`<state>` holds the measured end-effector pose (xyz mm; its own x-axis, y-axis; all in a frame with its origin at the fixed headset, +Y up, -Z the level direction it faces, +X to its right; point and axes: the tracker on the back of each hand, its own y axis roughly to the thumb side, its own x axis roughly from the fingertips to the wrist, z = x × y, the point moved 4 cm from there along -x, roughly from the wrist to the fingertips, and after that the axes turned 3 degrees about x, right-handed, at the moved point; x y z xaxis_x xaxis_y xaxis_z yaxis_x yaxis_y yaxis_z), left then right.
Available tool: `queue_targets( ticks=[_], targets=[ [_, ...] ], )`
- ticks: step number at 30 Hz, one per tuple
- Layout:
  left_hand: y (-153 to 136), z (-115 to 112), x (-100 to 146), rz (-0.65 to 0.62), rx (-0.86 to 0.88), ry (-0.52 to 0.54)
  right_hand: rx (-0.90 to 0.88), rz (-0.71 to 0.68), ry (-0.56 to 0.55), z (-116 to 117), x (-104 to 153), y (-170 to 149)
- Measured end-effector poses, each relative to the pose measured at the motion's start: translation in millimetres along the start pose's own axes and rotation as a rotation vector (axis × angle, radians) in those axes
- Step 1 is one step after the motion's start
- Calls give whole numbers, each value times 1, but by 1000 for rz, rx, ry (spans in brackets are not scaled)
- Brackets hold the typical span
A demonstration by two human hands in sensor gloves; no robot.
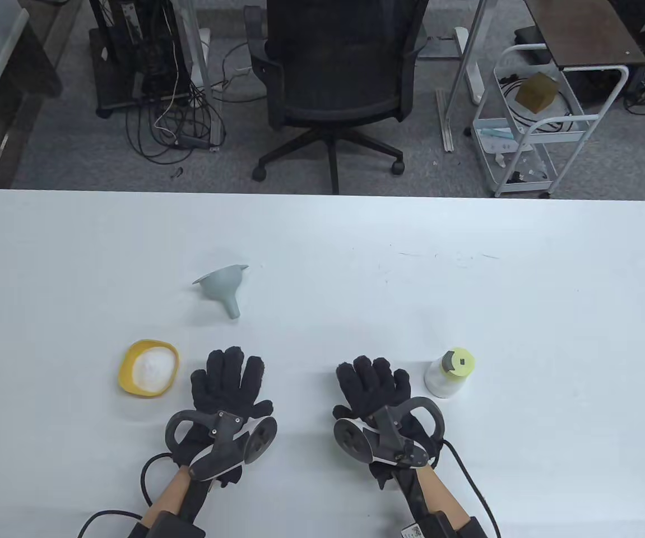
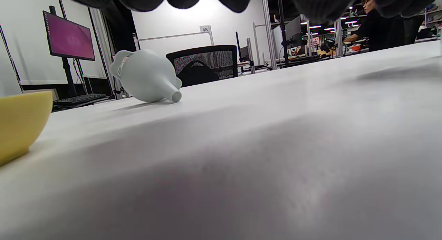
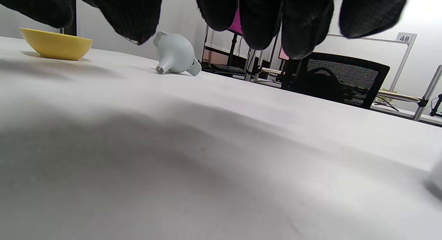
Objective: Unscrew the press dispenser and pour salt into it
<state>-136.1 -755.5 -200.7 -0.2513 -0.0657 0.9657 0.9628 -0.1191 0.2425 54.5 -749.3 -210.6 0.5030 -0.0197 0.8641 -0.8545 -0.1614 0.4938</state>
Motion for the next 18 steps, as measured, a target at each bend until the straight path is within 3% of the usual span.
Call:
queue_targets(
  ticks=[13, 18],
  targets=[
    [-3, 3, -1, 7, 33, 5, -18, 17, -8, -4, -1, -7],
    [-2, 2, 0, 5, 14, 1, -12, 47, -60, -15, 1, -16]
  ],
)
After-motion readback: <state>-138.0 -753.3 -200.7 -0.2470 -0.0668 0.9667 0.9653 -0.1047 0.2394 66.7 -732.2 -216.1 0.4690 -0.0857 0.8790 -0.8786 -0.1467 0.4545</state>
